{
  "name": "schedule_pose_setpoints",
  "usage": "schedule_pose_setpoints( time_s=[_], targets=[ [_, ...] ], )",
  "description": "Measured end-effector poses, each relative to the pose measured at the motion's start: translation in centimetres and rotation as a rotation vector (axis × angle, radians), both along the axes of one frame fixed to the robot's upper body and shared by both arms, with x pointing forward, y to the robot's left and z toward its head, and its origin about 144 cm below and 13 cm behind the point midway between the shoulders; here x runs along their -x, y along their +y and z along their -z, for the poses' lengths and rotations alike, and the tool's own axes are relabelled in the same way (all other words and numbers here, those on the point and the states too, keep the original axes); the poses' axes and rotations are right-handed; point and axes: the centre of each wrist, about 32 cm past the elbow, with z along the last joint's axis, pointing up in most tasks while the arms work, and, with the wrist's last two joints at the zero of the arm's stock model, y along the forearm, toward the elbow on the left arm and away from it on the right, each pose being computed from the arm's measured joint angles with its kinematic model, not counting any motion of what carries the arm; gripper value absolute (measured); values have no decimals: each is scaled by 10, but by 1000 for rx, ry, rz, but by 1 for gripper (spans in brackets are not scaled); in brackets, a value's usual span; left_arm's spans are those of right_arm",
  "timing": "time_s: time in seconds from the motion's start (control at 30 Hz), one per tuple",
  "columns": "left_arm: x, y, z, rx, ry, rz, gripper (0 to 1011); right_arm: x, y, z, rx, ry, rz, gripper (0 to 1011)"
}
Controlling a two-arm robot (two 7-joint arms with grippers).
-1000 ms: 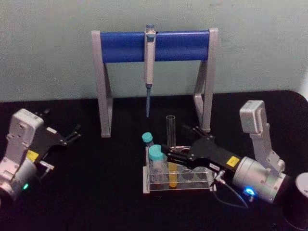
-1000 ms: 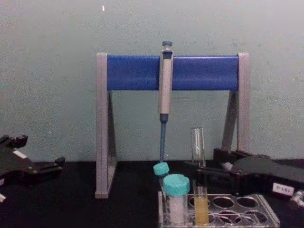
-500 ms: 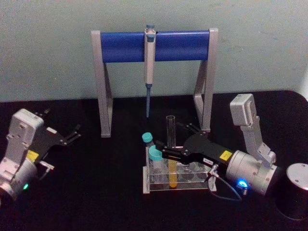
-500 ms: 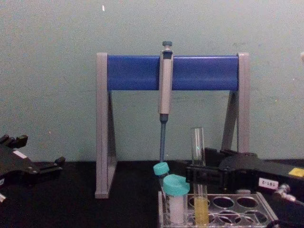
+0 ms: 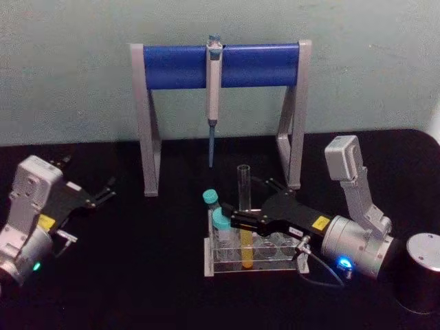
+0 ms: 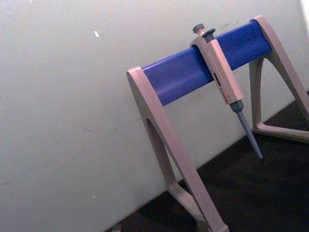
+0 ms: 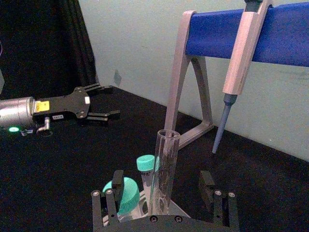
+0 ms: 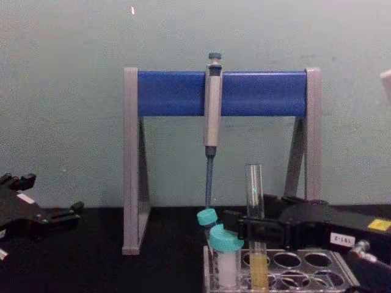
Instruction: Pick up the test tube from the test tube rack, shake it, then place it back into the test tube rack.
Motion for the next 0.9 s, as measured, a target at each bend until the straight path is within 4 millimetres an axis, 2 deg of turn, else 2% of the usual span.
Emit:
schedule_pose_setpoints(
  time_s=[0.37,0.6,0.73,0.83,0.9],
  targets=[
    [0,0,0,0,0,0,1001,0,0,0,-1,-1,1,994],
    [0,0,0,0,0,0,1001,0,0,0,-2,-1,1,859],
    [0,0,0,0,0,0,1001,0,0,0,-3,-2,1,708],
    [0,0,0,0,0,0,1001,0,0,0,-3,-2,1,649],
    [0,0,0,0,0,0,1001,0,0,0,-4,-2,1,566]
  ],
)
